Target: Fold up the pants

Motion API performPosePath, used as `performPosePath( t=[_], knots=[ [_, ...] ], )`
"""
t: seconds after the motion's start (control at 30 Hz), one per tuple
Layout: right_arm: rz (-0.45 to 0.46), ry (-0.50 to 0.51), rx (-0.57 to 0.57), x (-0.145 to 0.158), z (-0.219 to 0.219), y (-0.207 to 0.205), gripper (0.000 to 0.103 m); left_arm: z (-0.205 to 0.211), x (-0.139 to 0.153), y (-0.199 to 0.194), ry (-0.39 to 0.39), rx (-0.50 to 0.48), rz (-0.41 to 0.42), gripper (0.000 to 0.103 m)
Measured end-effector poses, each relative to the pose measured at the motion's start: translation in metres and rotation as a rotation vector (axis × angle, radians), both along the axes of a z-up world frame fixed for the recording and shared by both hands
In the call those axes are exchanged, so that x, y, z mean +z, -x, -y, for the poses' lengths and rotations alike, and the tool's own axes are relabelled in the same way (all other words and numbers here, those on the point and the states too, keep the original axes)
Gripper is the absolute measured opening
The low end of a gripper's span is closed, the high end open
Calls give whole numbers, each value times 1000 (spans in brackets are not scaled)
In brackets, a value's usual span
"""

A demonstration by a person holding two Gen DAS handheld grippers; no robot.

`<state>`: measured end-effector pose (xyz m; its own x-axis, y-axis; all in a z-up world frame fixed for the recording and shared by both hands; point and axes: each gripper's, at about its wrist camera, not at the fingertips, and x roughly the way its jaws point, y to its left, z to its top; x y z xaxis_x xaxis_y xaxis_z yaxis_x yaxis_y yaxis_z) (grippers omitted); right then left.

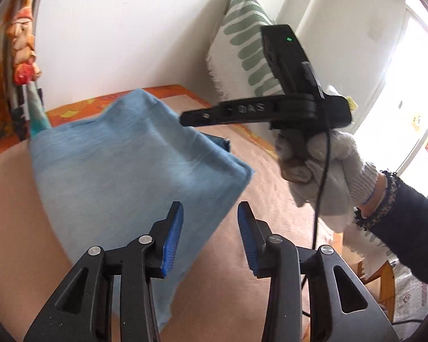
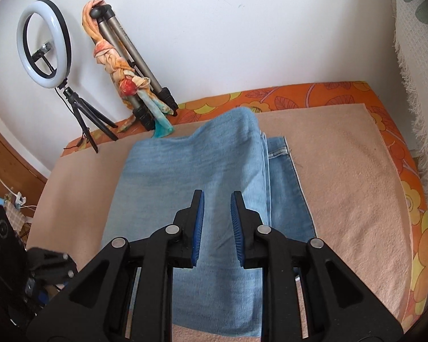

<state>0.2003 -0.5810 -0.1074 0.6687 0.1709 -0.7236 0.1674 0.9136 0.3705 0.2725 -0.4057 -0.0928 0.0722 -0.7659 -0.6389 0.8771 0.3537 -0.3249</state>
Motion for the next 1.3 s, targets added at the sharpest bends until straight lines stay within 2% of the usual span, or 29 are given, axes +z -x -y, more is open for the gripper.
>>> performPosePath(
  t=[0.1, 0.17, 0.23, 0.3, 0.43, 0.53, 0.6, 0.67, 0.7, 0.73, 0.83, 1.1, 1.2, 1.3],
  knots=[
    [-24, 14, 0, -12, 0, 0, 20, -16, -10, -19, -33, 60, -10, 41],
    [-77, 74, -43, -24, 7, -6, 20, -30, -21, -22, -55, 101, 3, 41],
    [-140, 181, -87, -37, 14, -14, 20, -32, -24, -18, -69, 135, 13, 41],
    [-173, 192, -89, -49, 18, -20, 20, -34, -25, -17, -83, 153, 7, 41],
    [-144, 197, -113, -42, 19, -13, 20, -48, -23, -22, -73, 196, -2, 41],
    [-126, 190, -138, -31, 20, -2, 21, -57, -24, -26, -71, 222, -18, 52],
    [-111, 182, -132, -25, 20, 4, 22, -62, -24, -30, -60, 240, -35, 55],
    [-107, 177, -136, -20, 23, 8, 38, -66, -24, -37, -43, 271, -79, 62],
    [-105, 163, -140, -17, 26, 9, 56, -68, -25, -40, -32, 287, -108, 63],
    [-104, 148, -143, -15, 29, 9, 67, -70, -26, -45, -24, 302, -137, 63],
    [-111, 99, -117, -11, 40, 4, 76, -70, -29, -55, -17, 322, -213, 63],
    [-181, -7, -43, -30, 65, -22, 82, -65, -49, -80, 2, 374, -408, 63],
    [-208, -16, -40, -42, 77, -33, 83, -61, -57, -85, 3, 386, -444, 63],
    [-207, -82, -35, -53, 86, -40, 83, -57, -62, -88, -6, 391, -450, 63]
  ],
)
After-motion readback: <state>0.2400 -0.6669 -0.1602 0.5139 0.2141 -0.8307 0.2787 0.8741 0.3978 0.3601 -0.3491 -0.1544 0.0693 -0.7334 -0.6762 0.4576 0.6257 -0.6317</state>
